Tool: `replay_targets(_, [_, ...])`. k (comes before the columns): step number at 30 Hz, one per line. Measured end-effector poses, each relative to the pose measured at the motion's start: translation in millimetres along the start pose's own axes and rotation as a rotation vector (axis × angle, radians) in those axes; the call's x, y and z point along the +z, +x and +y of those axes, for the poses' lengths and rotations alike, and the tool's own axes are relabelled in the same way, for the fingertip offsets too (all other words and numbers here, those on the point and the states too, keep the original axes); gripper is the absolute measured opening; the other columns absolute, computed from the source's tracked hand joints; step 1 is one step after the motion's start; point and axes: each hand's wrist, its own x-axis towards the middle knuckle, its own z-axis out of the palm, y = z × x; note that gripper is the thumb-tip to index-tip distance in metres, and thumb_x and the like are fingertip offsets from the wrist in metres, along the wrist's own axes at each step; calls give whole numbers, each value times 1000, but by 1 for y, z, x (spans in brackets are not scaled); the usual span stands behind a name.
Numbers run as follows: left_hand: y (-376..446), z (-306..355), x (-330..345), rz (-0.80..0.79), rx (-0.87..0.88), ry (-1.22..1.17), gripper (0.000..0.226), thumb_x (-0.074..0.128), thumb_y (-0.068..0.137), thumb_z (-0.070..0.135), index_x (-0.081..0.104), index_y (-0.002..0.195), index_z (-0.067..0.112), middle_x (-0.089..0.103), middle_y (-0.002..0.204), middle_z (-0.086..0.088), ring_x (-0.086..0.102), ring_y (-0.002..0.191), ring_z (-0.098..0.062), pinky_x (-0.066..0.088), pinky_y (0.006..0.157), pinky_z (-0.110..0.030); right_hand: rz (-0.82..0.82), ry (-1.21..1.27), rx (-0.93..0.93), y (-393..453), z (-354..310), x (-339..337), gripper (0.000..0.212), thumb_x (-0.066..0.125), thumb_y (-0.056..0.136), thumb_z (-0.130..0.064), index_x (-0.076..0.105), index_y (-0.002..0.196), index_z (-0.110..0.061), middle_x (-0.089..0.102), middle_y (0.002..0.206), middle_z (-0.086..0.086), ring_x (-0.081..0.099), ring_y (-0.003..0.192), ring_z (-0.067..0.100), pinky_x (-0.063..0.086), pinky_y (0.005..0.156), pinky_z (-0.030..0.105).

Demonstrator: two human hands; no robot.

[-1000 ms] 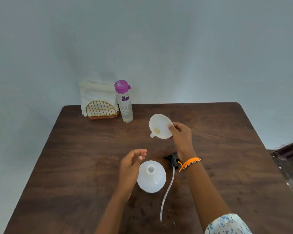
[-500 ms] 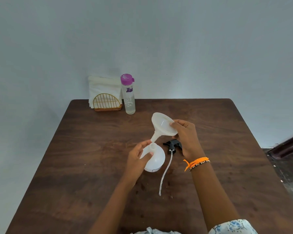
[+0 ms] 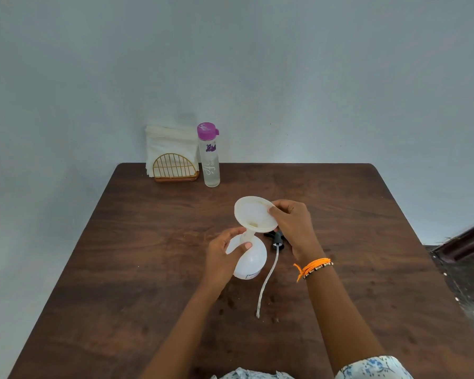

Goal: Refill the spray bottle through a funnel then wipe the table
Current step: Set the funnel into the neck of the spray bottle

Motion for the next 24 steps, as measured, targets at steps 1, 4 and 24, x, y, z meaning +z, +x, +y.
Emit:
replay_targets(1, [0,-1,1,3,-5,-2,29,69,81,27,54,103,40,58,118,12,55,110,-14,48,88,-27,2,-21,-12,0,1,0,19,53,90,-13,70,98,-6,67,95,5,59,83,13,49,58,21])
replay_targets(4, [1,-3,2,1,-8,-33,33,71,79,33,57,109,35,62,121,8,58,108,-16,51,88,-31,18,-120,-78,-1,4,3,19,54,89,-13,71,95,-7,68,89,3,59,81,11,48,60,18])
replay_targets(24, [-4,0,3,35,-38,-65,25,69,82,24,59,102,34,64,113,8,60,106,-17,52,91,-35,46,-204,-246,-5,16,9,20,54,91,-22,70,98,-11,69,93,2,58,81,10,45,65,13])
